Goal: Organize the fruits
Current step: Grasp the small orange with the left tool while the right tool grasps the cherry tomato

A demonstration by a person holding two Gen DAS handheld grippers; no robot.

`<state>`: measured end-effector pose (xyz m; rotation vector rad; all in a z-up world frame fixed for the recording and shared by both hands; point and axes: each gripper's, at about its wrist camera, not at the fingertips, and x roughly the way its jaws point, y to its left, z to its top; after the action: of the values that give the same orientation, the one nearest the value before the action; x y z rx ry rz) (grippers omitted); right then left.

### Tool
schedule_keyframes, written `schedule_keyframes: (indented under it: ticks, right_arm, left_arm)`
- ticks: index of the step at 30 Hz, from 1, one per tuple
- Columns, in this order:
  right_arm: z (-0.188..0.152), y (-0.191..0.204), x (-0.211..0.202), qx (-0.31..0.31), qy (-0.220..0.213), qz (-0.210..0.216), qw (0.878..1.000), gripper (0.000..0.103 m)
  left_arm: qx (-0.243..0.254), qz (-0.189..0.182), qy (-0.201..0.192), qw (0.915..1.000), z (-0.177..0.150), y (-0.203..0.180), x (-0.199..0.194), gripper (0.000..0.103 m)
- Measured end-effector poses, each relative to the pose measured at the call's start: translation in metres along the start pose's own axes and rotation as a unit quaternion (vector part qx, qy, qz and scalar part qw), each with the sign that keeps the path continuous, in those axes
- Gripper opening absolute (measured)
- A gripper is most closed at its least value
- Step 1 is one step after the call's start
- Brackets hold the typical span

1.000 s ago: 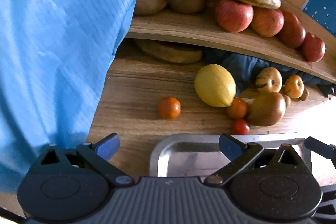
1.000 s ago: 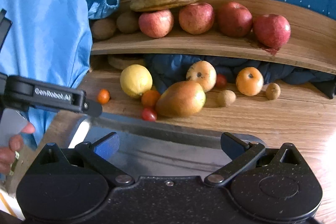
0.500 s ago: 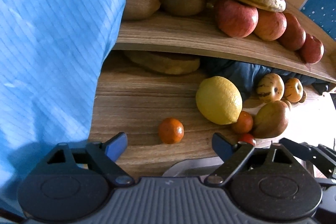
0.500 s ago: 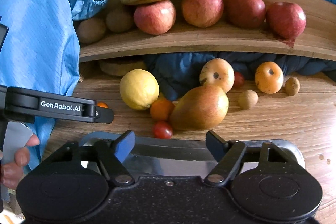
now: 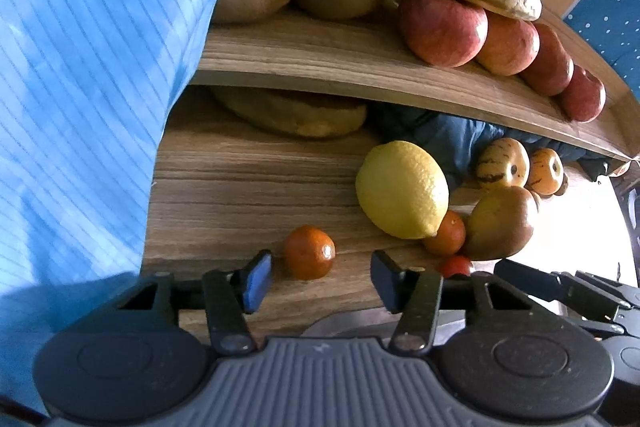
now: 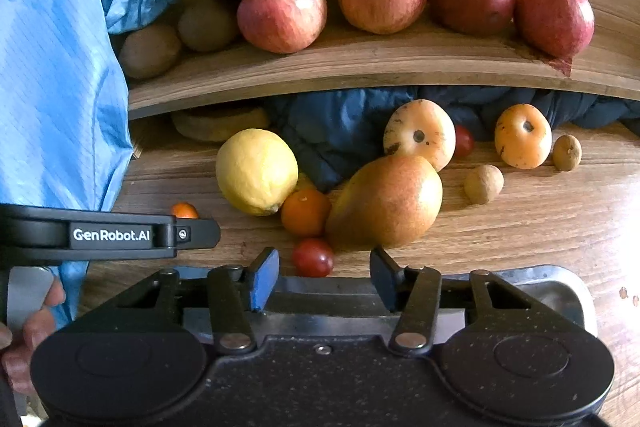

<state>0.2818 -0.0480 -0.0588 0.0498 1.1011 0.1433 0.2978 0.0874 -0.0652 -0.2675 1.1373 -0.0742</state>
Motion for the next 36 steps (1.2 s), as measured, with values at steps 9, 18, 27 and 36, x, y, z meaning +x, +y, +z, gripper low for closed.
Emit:
schedule_keyframes:
  ticks: [9,18,27,36]
  right_arm:
    - [0.004,0.004,0.004,0.008,0.020,-0.007,1.000,0.051]
    - [0.008,0.005,0.008,0.017,0.032,-0.014,0.999,0.048]
    - [0.014,0.000,0.025,0.042,0.062,-0.008,0.997,0.035]
    - [0.011,-0.007,0.020,0.055,0.056,0.009,0.997,0.025]
  left_arm:
    - [-0.007,-0.010,-0.004,0.9999,0.002,0.006,-0.001,0.037]
    - [-0.009,-0.017,-0.006,0.9998,0.004,0.006,0.002,0.032]
    - [-0.010,-0.022,-0.008,0.9997,0.005,0.004,0.005,0.031]
    - [-0.009,-0.020,-0.010,0.9997,0.001,0.001,0.000,0.030]
